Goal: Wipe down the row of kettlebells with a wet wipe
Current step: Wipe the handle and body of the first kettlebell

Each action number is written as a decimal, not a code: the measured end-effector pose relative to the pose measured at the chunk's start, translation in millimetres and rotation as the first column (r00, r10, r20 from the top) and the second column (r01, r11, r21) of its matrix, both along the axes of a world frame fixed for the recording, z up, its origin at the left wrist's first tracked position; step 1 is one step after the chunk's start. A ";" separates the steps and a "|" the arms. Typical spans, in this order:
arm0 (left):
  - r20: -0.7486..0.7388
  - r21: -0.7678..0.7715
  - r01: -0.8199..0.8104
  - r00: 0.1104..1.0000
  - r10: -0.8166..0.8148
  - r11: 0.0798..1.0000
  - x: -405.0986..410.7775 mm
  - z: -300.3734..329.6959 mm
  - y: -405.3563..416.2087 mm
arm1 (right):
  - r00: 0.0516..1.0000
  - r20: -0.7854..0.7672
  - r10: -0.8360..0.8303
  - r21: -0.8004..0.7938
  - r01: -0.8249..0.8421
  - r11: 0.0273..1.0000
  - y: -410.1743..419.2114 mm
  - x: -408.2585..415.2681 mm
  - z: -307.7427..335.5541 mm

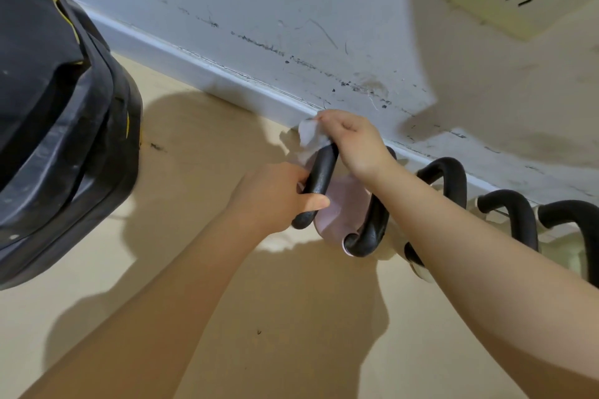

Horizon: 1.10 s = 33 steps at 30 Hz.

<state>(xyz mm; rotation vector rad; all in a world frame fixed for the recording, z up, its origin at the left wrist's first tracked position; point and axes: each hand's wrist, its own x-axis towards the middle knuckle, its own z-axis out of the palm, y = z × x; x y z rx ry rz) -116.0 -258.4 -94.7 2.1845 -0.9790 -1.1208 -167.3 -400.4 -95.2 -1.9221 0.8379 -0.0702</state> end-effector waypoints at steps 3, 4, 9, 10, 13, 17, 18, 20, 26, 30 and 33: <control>0.031 0.014 0.014 0.999 -0.014 1.000 -1.9 2.6 -1.6 | 0.922 -0.075 -0.380 0.490 0.366 0.791 4.8 -5.4 4.2; 0.043 0.020 0.026 0.999 -0.027 0.999 -1.5 3.5 -2.8 | 0.897 -0.088 -0.433 0.563 0.403 0.721 7.8 -7.7 5.7; 0.012 -0.004 0.041 0.999 -0.041 0.999 0.4 5.6 -5.3 | 0.831 -0.190 -0.522 0.644 0.507 0.573 17.7 1.3 21.4; 0.015 -0.012 0.035 0.999 -0.035 0.999 -0.1 5.9 -4.6 | 0.811 -0.199 -0.550 0.649 0.530 0.546 14.6 7.0 22.4; 0.010 -0.031 0.010 1.000 -0.010 0.999 -2.7 6.5 -2.6 | 0.783 -0.222 -0.581 0.672 0.554 0.490 20.6 11.8 20.2; 0.021 -0.034 -0.021 1.000 0.022 0.999 -4.1 7.2 -2.2 | 0.840 -0.271 -0.470 0.638 0.522 0.566 28.0 -0.2 20.6; 0.045 -0.018 -0.017 0.999 0.018 1.000 -4.1 5.3 -2.5 | 0.839 -0.275 -0.469 0.657 0.520 0.545 21.4 2.1 20.1; 0.071 0.001 -0.021 0.997 0.021 1.000 -4.4 4.7 -3.2 | 0.797 -0.286 -0.531 0.697 0.554 0.456 14.3 10.1 22.4; 0.027 -0.058 -0.102 0.994 0.104 0.993 -11.7 4.4 0.6 | 0.867 -0.249 -0.432 0.673 0.475 0.566 54.4 -18.3 22.0; -0.065 -0.109 -0.318 0.948 0.313 0.942 -25.6 -3.1 13.4 | 0.903 -0.128 -0.411 0.691 0.378 0.616 72.8 -52.6 12.2; -0.154 -0.162 -0.386 0.919 0.363 0.908 -32.1 -7.8 21.0 | 0.857 -0.070 -0.511 0.712 0.402 0.576 93.6 -60.8 -2.2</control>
